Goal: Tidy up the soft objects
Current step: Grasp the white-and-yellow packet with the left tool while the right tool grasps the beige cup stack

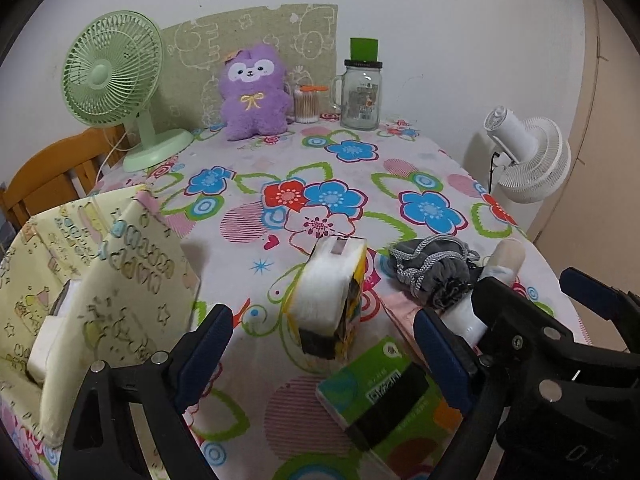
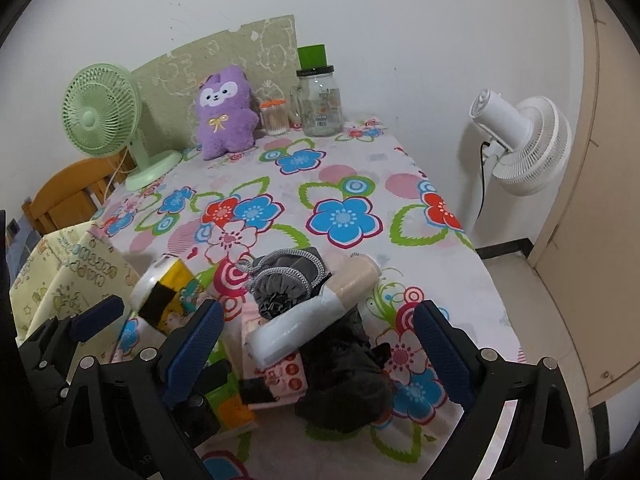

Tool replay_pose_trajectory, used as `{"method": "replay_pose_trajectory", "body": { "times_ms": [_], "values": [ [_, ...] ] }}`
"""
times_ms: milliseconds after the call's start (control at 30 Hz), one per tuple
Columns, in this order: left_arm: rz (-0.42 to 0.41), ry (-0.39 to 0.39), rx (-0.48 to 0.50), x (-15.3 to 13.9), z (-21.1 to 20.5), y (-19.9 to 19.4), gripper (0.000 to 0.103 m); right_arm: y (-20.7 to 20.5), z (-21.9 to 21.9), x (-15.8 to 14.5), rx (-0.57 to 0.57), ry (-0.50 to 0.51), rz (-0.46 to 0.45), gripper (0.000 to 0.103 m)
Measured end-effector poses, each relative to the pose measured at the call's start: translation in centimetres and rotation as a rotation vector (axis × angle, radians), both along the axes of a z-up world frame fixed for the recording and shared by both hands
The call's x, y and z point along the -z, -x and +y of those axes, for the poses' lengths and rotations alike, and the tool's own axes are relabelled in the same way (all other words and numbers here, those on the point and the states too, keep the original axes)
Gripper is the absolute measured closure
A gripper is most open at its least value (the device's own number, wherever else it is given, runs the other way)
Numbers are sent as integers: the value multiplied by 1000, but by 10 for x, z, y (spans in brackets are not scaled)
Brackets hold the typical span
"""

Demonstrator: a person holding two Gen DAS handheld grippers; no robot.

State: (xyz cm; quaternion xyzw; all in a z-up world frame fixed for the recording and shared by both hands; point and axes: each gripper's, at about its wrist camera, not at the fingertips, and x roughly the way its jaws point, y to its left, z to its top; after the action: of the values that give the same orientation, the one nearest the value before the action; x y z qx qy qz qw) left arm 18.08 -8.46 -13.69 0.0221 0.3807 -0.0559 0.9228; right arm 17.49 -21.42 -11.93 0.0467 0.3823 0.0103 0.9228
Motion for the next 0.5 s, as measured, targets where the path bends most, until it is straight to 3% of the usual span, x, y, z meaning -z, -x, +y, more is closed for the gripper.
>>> {"method": "replay_pose_trajectory", "body": {
  "times_ms": [200,367,467,500],
  "values": [
    [-11,-34,-1,6,-3,-14,12,-14,-4,9,15,-7,15,12],
    [21,-27,24,13,-7,-25,24,-26,-7,19,17,-33,51,23],
    [44,-14,60,17,-11,-27,41,-30,-6,23,17,-31,76,36],
    [59,-4,72,18,-11,-29,52,-31,-6,24,14,-35,83,38]
  ]
}}
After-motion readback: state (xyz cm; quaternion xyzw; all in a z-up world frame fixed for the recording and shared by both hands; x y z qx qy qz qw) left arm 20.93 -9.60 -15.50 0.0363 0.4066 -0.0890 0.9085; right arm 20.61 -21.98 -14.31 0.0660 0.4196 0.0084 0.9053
